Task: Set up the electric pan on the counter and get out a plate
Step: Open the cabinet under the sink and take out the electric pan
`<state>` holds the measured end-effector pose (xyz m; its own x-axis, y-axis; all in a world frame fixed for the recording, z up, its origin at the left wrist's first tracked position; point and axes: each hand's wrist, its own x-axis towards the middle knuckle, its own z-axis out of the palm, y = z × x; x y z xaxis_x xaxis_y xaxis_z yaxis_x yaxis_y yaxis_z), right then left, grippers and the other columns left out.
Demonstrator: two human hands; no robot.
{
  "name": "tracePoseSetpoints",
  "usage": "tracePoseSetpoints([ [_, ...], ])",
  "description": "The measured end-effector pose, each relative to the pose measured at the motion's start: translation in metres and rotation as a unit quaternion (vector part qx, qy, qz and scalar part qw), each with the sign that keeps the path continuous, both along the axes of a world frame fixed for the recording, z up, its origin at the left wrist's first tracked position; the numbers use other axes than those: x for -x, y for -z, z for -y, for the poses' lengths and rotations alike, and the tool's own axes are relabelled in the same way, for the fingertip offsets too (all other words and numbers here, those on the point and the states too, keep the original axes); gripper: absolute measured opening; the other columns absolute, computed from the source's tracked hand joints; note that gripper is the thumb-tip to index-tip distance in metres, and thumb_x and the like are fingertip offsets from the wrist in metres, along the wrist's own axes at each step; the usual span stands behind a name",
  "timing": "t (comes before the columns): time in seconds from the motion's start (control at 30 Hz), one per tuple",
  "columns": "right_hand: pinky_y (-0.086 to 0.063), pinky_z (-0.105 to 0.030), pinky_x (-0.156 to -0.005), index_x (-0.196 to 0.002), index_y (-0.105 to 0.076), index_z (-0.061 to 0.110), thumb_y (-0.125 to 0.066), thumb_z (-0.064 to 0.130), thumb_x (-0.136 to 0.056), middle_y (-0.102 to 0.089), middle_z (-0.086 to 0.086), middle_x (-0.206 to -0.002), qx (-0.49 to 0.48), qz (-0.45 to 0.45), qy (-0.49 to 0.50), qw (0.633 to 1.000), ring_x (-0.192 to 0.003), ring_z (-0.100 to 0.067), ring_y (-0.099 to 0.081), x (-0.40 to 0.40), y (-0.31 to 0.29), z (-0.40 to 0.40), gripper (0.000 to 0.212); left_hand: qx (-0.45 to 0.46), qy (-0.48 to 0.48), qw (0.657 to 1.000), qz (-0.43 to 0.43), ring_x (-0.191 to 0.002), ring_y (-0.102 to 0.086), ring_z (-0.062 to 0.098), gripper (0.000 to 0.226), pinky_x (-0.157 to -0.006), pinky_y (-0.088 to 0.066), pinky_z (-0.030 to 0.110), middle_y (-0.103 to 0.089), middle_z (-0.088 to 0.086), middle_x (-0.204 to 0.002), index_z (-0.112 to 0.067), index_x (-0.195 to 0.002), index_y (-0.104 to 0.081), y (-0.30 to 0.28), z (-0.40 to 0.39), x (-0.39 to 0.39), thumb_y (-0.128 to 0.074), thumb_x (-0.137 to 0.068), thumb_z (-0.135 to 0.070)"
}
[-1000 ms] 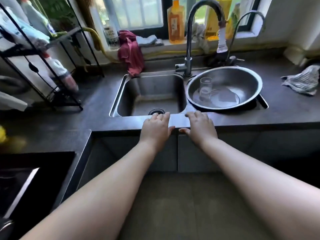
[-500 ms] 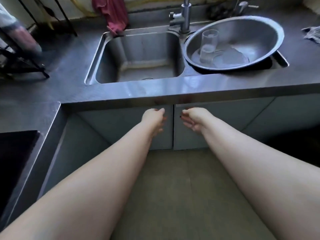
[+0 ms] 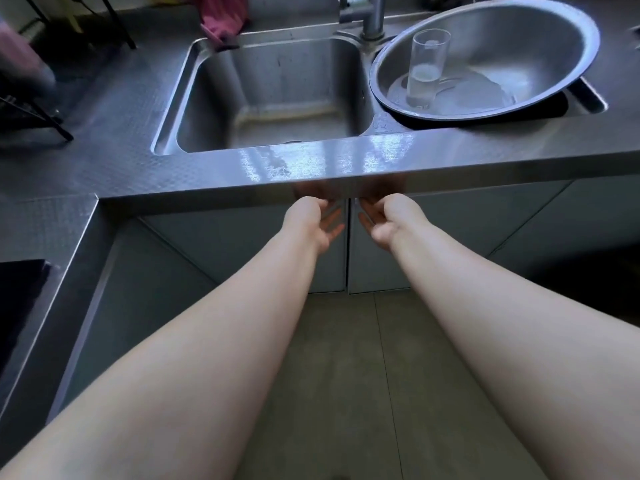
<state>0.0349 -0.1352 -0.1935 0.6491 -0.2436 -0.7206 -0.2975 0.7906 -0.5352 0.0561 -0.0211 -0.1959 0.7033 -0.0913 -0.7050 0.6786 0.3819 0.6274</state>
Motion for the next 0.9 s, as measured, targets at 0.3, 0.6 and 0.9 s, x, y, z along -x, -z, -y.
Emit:
tracePoseSetpoints([
  [0.3, -0.052, -0.030, -0.061, -0.100, -0.057, 0.004, -0.021, -0.018, -0.088, -0.064, -0.017, -0.105, 0.014, 0.001, 0.030, 0.999, -0.104, -0.029, -0.066, -0.007, 0.007, -0.006, 0.044, 0.036, -0.105, 0.994, 0.014, -0.075, -0.058, 0.025, 0.029, -0.082, -0.047, 0.042, -0.056, 0.016, -0.096, 0.000, -0.085, -0.052, 0.010, 0.008, -0.012, -0.027, -0.088, 0.015],
  [0.6, -0.047, -0.031, -0.061, -0.079, -0.054, 0.010, -0.022, -0.017, -0.079, -0.057, -0.008, -0.084, 0.074, -0.010, -0.043, 0.996, -0.080, -0.019, -0.059, -0.006, 0.007, -0.001, 0.041, -0.039, -0.073, 0.997, 0.006, -0.071, -0.065, 0.012, 0.017, -0.081, -0.047, 0.033, -0.064, 0.001, -0.078, -0.012, -0.091, -0.059, 0.006, 0.007, 0.009, -0.048, -0.090, 0.002],
  [0.9, -0.042, -0.038, -0.087, -0.079, -0.054, 0.015, -0.027, -0.014, -0.084, -0.057, 0.001, -0.083, 0.107, -0.008, -0.107, 0.988, -0.075, -0.012, -0.055, 0.011, 0.006, -0.004, 0.040, -0.199, -0.149, 0.967, -0.054, -0.086, -0.064, 0.026, 0.048, -0.080, -0.056, 0.035, -0.062, 0.010, -0.103, -0.001, -0.122, -0.052, 0.016, -0.003, 0.063, -0.067, -0.080, -0.019],
])
